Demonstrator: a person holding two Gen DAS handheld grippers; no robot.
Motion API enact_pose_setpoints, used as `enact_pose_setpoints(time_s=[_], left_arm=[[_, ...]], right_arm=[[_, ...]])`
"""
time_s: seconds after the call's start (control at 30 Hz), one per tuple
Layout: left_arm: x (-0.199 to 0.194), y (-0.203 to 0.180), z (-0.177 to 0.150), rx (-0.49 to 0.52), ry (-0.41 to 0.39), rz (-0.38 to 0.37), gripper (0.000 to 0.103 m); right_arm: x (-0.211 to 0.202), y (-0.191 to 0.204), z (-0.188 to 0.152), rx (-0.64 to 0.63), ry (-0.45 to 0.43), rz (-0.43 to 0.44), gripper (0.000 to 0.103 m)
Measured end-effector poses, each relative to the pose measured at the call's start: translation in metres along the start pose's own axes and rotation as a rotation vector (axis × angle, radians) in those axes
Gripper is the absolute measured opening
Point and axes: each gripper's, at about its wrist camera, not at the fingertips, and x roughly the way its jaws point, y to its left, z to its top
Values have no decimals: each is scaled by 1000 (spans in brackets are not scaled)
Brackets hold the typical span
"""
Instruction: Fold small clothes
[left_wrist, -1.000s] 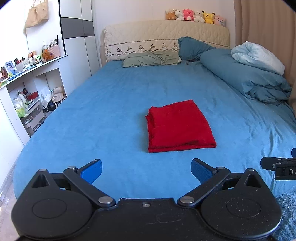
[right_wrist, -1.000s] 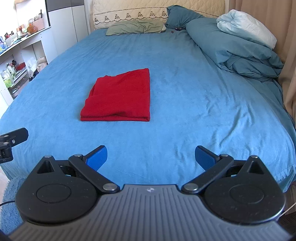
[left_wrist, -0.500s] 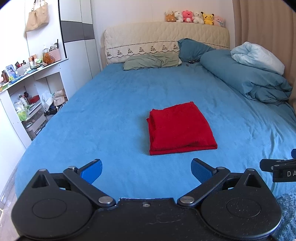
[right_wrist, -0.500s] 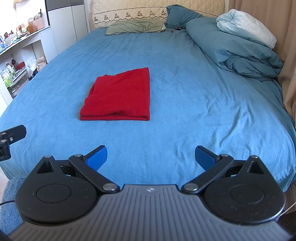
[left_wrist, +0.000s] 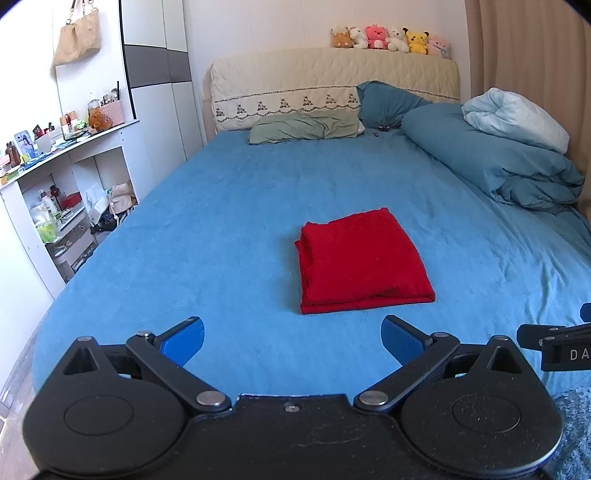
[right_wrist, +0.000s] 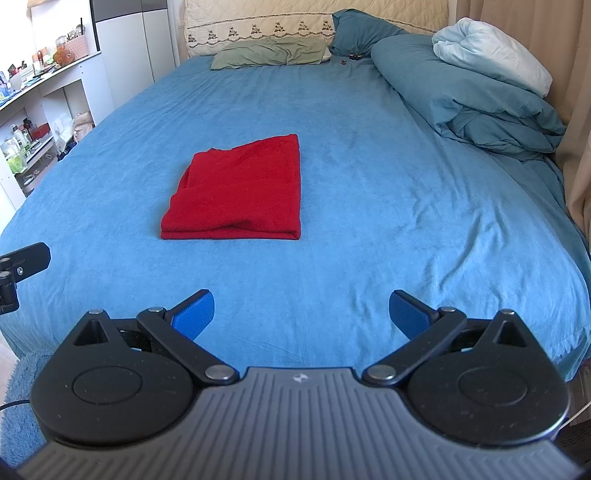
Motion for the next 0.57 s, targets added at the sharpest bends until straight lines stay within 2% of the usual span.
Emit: enact_pose_setpoints(time_s=[0.23, 0.4, 0.57], left_arm=[[1, -1, 2, 8, 3, -2, 103], [1, -6, 2, 34, -13, 33, 103], [4, -4, 2, 25, -16, 20, 103]], right_arm=[[0, 2, -1, 0, 0, -2, 103], [1, 3, -1, -1, -1, -1, 103], [1, 2, -1, 0, -1, 0, 103]])
